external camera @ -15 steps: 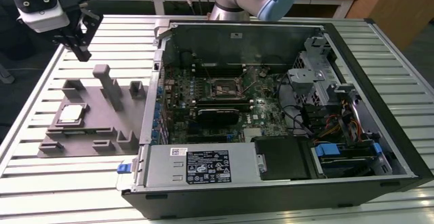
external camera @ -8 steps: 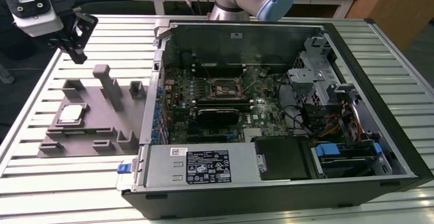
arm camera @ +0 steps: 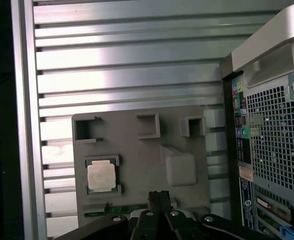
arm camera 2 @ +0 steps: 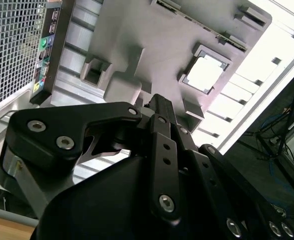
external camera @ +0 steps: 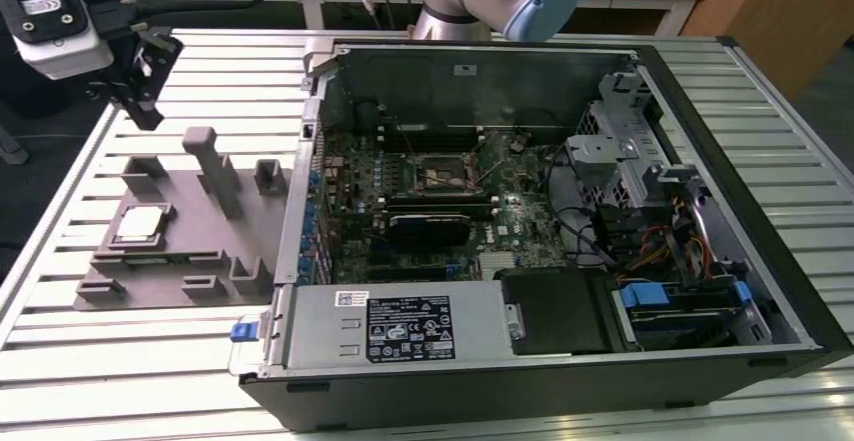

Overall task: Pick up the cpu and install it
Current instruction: 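Reach for the cpu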

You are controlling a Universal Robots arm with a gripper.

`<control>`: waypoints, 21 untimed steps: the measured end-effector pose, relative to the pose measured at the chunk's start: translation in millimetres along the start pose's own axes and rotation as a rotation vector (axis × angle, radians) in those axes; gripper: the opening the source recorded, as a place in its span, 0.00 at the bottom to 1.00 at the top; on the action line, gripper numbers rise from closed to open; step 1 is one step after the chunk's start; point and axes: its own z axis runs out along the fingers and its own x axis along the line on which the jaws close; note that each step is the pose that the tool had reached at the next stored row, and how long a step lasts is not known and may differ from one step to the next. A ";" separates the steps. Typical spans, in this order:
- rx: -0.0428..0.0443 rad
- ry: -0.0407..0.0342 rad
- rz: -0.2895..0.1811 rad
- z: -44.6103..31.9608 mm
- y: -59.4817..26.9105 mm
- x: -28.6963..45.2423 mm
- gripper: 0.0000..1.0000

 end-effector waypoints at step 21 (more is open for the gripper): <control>0.0000 -0.0001 0.000 21.1 2.0 21.3 0.11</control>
